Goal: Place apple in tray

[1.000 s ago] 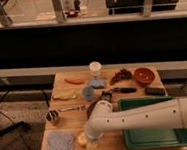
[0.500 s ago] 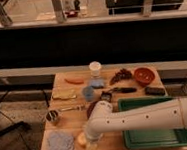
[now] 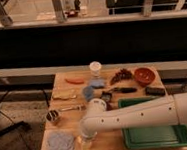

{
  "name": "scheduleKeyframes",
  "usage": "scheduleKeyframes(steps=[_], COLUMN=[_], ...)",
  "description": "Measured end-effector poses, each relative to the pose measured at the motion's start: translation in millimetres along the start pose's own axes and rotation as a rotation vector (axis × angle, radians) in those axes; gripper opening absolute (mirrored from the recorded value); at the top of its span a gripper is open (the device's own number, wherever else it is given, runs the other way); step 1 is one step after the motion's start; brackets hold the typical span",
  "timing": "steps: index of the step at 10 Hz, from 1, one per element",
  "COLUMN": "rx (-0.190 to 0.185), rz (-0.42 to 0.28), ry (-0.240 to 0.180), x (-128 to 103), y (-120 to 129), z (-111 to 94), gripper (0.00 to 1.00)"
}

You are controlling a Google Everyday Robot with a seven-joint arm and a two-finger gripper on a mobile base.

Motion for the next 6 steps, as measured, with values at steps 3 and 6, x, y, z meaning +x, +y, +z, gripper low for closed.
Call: scheduleKeyframes(steps=[3, 6], rx=[-0.015, 0.002], rz=[0.000, 0.007], ry=[0.003, 0.024], x=[5, 10], y=[0, -1], z=[15, 15], gripper=[0.80, 0.62])
